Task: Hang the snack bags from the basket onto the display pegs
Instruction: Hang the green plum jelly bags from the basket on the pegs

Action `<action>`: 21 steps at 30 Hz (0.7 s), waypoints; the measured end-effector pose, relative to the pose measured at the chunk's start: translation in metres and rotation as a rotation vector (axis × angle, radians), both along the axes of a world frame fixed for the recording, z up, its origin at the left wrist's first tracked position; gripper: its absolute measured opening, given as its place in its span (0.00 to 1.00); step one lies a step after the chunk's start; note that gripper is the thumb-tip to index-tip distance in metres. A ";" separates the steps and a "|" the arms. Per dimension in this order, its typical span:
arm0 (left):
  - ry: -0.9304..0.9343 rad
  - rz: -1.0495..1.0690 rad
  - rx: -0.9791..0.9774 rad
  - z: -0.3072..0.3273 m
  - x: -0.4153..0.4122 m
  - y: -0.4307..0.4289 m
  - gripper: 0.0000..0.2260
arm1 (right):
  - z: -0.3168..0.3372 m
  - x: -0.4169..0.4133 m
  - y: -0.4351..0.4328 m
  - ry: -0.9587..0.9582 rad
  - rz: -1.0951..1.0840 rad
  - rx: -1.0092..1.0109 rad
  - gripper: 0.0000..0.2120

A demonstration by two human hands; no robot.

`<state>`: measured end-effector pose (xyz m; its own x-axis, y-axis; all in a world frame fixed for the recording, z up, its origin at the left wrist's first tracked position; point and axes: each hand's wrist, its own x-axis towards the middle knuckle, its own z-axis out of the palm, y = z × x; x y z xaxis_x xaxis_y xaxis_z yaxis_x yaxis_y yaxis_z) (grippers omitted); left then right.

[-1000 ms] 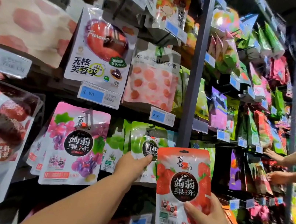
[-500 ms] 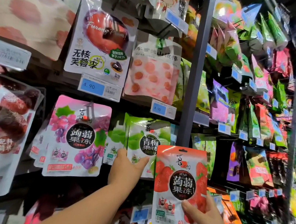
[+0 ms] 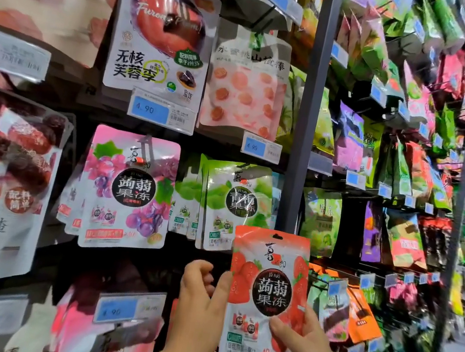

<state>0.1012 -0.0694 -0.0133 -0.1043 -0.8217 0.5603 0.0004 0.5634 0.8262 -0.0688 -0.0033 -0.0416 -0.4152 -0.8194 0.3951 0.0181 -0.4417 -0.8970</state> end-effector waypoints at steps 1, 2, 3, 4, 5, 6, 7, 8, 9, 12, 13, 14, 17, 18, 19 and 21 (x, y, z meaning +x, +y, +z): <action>-0.030 -0.060 0.020 -0.010 0.001 0.005 0.12 | -0.005 0.004 0.001 0.007 0.003 0.015 0.19; -0.058 -0.110 0.039 -0.019 0.002 0.009 0.12 | -0.014 0.005 0.001 0.017 0.013 0.028 0.20; -0.089 -0.145 0.051 -0.029 0.002 0.012 0.11 | -0.020 0.008 0.001 0.032 0.016 0.043 0.22; -0.119 -0.163 0.061 -0.038 0.004 0.013 0.10 | -0.030 0.007 -0.001 0.050 0.026 0.055 0.26; -0.142 -0.172 0.075 -0.045 0.005 0.015 0.08 | -0.037 0.010 0.001 0.069 0.021 0.073 0.28; -0.155 -0.179 0.097 -0.053 0.007 0.015 0.06 | -0.045 0.009 -0.001 0.067 0.024 0.092 0.26; -0.163 -0.183 0.119 -0.060 0.009 0.015 0.05 | -0.052 0.011 0.001 0.062 0.026 0.113 0.20; -0.168 -0.187 0.137 -0.067 0.011 0.016 0.05 | -0.062 0.009 0.000 0.046 0.032 0.134 0.16; -0.181 -0.188 0.151 -0.073 0.013 0.018 0.04 | -0.068 0.011 0.002 0.042 0.038 0.160 0.16; -0.238 -0.177 0.186 -0.099 0.016 0.019 0.05 | -0.096 0.011 0.007 -0.014 0.069 0.224 0.16; -0.258 -0.168 0.201 -0.108 0.016 0.018 0.06 | -0.103 0.014 0.009 -0.031 0.074 0.253 0.16; -0.278 -0.164 0.223 -0.119 0.016 0.019 0.06 | -0.114 0.014 0.010 -0.041 0.078 0.283 0.16; -0.321 -0.169 0.251 -0.143 0.018 0.019 0.08 | -0.136 0.017 0.014 -0.068 0.077 0.339 0.16; -0.330 -0.168 0.261 -0.150 0.019 0.019 0.08 | -0.145 0.016 0.013 -0.068 0.067 0.358 0.16; -0.351 -0.159 0.271 -0.157 0.019 0.018 0.07 | -0.151 0.016 0.013 -0.061 0.053 0.383 0.16; -0.395 -0.138 0.282 -0.167 0.018 0.015 0.06 | -0.163 0.013 0.009 -0.024 0.029 0.428 0.14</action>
<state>0.1195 -0.0548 -0.1807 -0.3823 -0.8987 0.2147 -0.2842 0.3354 0.8982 -0.0554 0.0059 -0.2048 -0.3942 -0.9190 0.0072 0.0487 -0.0287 -0.9984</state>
